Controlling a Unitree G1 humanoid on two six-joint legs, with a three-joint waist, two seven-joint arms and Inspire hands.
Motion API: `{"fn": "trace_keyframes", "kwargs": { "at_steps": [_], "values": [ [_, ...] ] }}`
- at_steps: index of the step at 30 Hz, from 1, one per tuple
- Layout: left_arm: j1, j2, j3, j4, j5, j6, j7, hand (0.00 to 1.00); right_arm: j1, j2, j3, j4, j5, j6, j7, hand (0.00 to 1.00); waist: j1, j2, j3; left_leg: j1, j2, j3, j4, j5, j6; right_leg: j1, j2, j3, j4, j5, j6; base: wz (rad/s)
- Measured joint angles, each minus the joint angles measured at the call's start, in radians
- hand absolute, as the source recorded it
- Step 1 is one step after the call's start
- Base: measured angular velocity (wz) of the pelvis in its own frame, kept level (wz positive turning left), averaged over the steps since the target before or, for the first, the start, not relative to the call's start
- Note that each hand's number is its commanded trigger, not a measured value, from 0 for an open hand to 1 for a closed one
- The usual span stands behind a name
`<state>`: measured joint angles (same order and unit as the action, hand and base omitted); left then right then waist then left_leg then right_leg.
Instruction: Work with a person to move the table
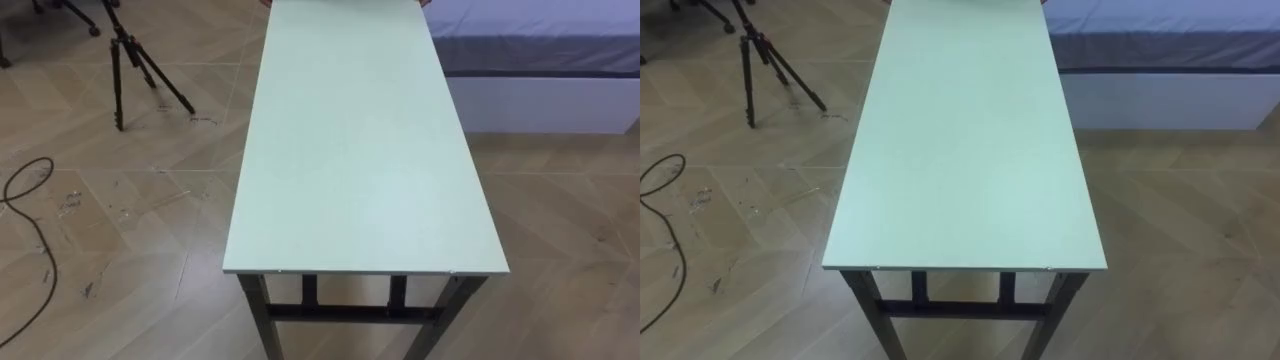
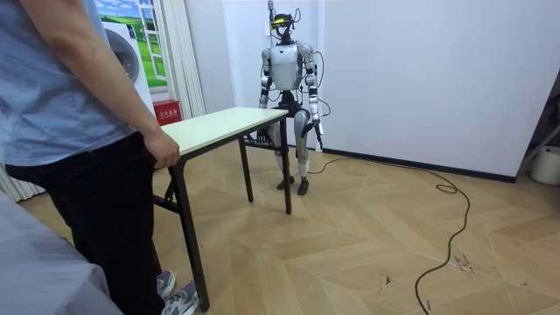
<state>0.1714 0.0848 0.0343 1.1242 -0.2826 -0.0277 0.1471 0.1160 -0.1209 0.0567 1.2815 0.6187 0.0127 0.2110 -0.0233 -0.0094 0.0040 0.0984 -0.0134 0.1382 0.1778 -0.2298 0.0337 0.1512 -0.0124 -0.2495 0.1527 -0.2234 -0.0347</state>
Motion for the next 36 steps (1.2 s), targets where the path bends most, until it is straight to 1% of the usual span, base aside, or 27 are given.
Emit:
{"fn": "trace_keyframes", "kwargs": {
  "at_steps": [1, 8, 13, 16, 19, 24, 25, 28, 30, 33, 36],
  "values": [
    [0.0, 0.0, 0.0, 0.0, 0.001, 0.0, 0.0, 0.0, 0.0, 0.0, 0.0, 0.0, -0.001, 0.0, 0.002, 0.0, 0.0, -0.002, 0.0012, 0.001, 0.0, 0.0, 0.0, 0.0, 0.0, 0.001, 0.0, 0.0, 0.0, 0.0, 0.0, 0.0],
    [0.005, 0.0, 0.0, -0.001, 0.012, -0.002, 0.0, 0.0, 0.002, 0.0, 0.001, 0.004, 0.002, -0.001, 0.013, 0.0, 0.002, -0.001, 0.0023, 0.001, 0.0, 0.0, 0.002, 0.0, 0.0, 0.001, 0.0, 0.001, 0.001, 0.0, 0.0, 0.0],
    [-0.001, 0.0, -0.001, -0.004, -0.001, -0.001, -0.005, 0.0, -0.001, -0.001, 0.002, 0.005, 0.005, 0.003, 0.033, 0.0, 0.002, -0.003, 0.0015, -0.003, 0.0, 0.001, 0.001, 0.0, 0.0, -0.005, -0.001, -0.001, 0.002, 0.0, 0.0, 0.0],
    [0.0, 0.001, -0.002, -0.001, -0.021, 0.003, -0.039, 0.0, 0.002, -0.001, -0.003, 0.007, 0.005, 0.011, 0.04, 0.0, 0.002, -0.003, 0.0015, -0.001, 0.0, -0.001, 0.001, 0.0, 0.0, -0.009, -0.001, -0.001, 0.001, 0.0, 0.0, 0.0],
    [0.001, 0.002, 0.001, 0.002, -0.022, 0.008, -0.076, 0.0, 0.003, -0.002, -0.003, 0.005, 0.004, 0.01, 0.056, 0.0, 0.002, -0.004, 0.0014, 0.0, 0.0, -0.001, 0.002, 0.0, 0.0, -0.012, -0.001, -0.001, 0.0, 0.0, 0.0, 0.0],
    [0.012, 0.003, 0.002, 0.003, -0.066, 0.008, -0.131, 0.0, 0.005, -0.003, -0.004, 0.001, 0.006, 0.01, 0.091, 0.0, 0.003, -0.004, 0.001, 0.0, 0.0, -0.001, 0.003, 0.0, 0.0, -0.011, -0.001, 0.0, 0.0, 0.0, 0.0, 0.0],
    [0.012, 0.003, 0.002, 0.003, -0.084, 0.008, -0.142, 0.0, 0.005, -0.005, -0.005, -0.001, 0.006, 0.01, 0.098, 0.0, 0.004, 0.0, -0.0003, 0.0, 0.0, -0.001, 0.003, 0.0, 0.0, -0.011, -0.001, 0.0, 0.001, 0.0, 0.0, 0.0],
    [0.011, 0.003, -0.001, 0.014, -0.145, 0.008, -0.164, 0.0, 0.005, -0.009, -0.004, -0.004, 0.011, 0.01, 0.109, 0.0, 0.004, 0.003, -0.0012, 0.0, 0.0, 0.0, 0.005, 0.0, 0.0, -0.01, -0.001, 0.0, 0.002, 0.0, 0.0, 0.0],
    [0.012, 0.003, -0.002, 0.018, -0.194, 0.008, -0.18, 0.0, 0.006, -0.011, -0.005, -0.012, 0.013, 0.01, 0.111, 0.0, 0.003, 0.008, -0.0003, -0.003, 0.001, 0.0, 0.005, 0.0, 0.0, -0.009, -0.001, 0.0, 0.003, 0.0, 0.0, 0.0],
    [0.01, 0.003, -0.002, 0.017, -0.197, 0.008, -0.201, 0.0, 0.011, -0.014, -0.004, -0.039, 0.013, 0.01, 0.112, 0.0, 0.004, 0.011, 0.0007, -0.007, 0.001, 0.0, 0.005, -0.001, 0.0, -0.011, -0.001, -0.001, 0.005, 0.0, 0.0, 0.0],
    [0.0, 0.004, -0.004, 0.006, -0.215, 0.009, -0.224, 0.0, 0.018, -0.024, -0.005, -0.096, 0.012, 0.01, 0.141, 0.0, 0.002, 0.016, -0.0015, -0.02, 0.001, -0.001, 0.01, -0.001, 0.001, -0.024, -0.003, 0.0, 0.017, 0.0, 0.0, 0.0]
  ]
}}
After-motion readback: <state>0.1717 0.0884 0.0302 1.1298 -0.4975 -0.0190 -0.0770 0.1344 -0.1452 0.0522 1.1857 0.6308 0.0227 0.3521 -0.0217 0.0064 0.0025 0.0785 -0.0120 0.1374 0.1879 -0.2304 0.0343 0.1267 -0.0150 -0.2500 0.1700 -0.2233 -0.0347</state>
